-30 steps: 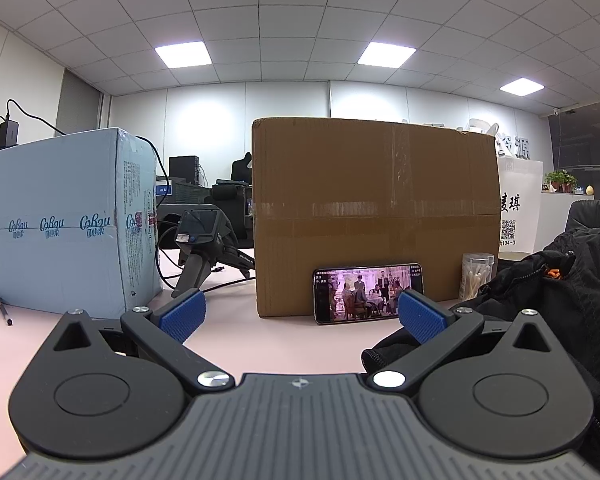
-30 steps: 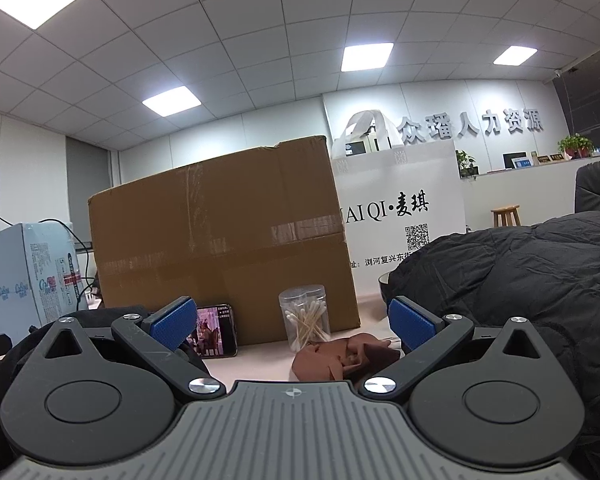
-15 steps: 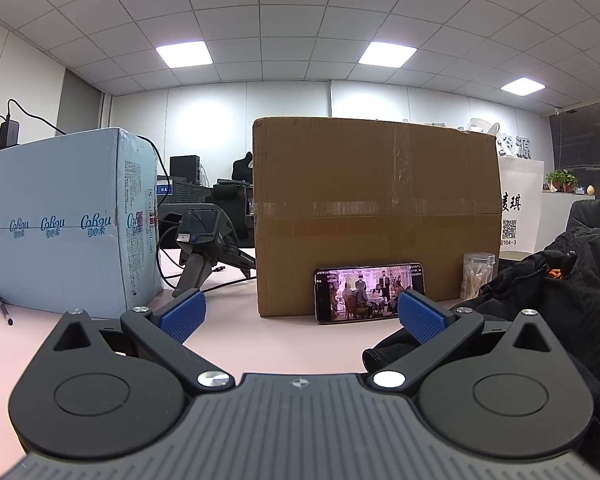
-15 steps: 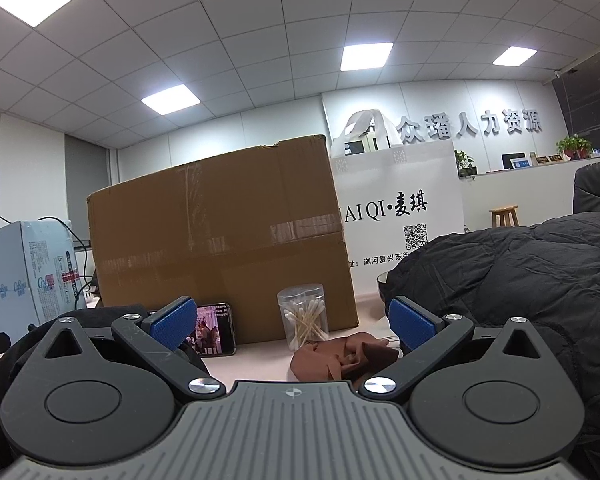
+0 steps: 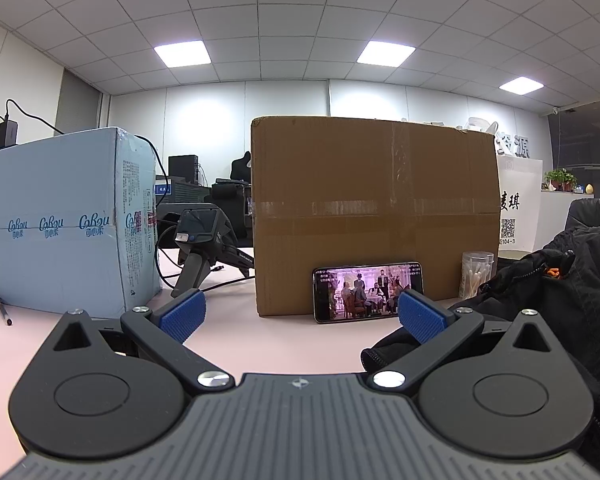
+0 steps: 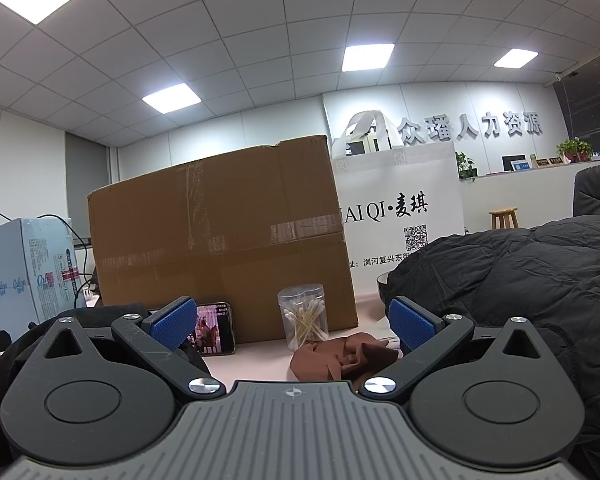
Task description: Fold clothes
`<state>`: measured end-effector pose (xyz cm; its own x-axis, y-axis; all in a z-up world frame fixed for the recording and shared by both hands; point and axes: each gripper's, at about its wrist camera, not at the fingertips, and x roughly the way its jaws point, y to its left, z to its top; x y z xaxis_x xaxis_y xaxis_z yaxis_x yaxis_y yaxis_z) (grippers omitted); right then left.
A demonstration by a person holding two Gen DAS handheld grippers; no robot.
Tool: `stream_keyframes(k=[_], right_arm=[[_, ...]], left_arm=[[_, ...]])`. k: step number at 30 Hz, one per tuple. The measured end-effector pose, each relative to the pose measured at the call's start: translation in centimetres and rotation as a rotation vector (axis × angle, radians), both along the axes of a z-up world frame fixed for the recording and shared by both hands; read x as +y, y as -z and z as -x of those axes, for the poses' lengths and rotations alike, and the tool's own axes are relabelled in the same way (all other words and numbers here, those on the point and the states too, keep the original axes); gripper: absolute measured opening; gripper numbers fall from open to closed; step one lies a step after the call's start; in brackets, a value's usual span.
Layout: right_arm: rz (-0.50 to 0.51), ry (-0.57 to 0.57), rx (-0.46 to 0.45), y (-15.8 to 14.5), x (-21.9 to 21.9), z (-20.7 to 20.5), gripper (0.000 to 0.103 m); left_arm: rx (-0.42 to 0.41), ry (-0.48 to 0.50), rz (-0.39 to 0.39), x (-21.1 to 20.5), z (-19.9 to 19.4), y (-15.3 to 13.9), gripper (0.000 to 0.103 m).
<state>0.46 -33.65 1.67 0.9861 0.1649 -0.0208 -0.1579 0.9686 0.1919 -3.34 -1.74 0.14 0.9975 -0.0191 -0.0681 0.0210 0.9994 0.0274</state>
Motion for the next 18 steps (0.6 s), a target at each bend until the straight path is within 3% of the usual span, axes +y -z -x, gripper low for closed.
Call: stream_keyframes(k=[18], right_arm=[[-0.001,0.0,0.002,-0.05,0.03,0.08,0.103]], left_arm=[[0.001,0.002,-0.001,-0.09,-0.25,-0.01,0.103]])
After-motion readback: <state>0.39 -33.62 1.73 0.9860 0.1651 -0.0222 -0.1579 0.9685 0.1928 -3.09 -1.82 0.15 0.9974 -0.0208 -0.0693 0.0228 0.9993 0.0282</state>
